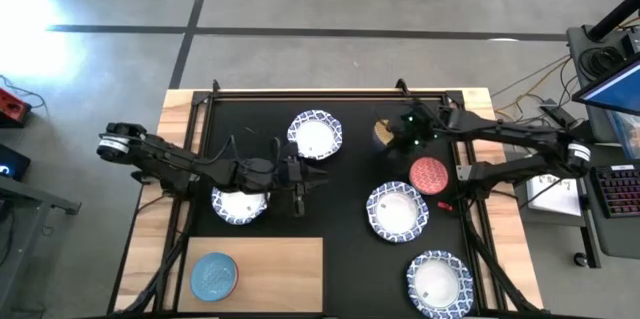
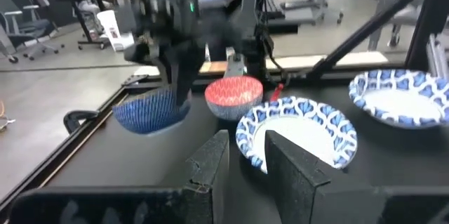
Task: Place and stack bowls onto a shelf
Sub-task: Stack the yellow bowl on top of the light blue bowl on the shelf
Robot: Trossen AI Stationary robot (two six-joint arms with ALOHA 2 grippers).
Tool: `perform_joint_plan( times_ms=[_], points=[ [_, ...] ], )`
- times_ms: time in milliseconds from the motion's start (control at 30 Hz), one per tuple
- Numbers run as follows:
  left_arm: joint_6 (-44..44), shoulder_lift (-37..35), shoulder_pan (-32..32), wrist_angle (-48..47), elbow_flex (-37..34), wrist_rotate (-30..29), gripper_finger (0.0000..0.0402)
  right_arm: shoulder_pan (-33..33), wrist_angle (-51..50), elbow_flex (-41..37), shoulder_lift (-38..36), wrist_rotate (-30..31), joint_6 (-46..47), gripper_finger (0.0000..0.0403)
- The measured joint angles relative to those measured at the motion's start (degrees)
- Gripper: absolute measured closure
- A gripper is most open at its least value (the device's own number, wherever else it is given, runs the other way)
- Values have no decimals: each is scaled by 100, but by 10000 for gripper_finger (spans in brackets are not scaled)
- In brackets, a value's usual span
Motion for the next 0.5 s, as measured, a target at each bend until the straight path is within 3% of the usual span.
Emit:
perform_joint_plan(
  times_ms=[100, 300, 500],
  points=[
    [-7, 0, 7, -151, 53, -2, 326, 115, -74, 197, 61, -397, -21, 390],
    [-47, 0, 3, -581, 249, -4, 321, 537, -574, 621, 285, -427, -222, 390],
    [-46, 0, -2, -1495, 656, -2, 291, 1047, -969, 1121, 467, -498, -602, 390]
  ],
)
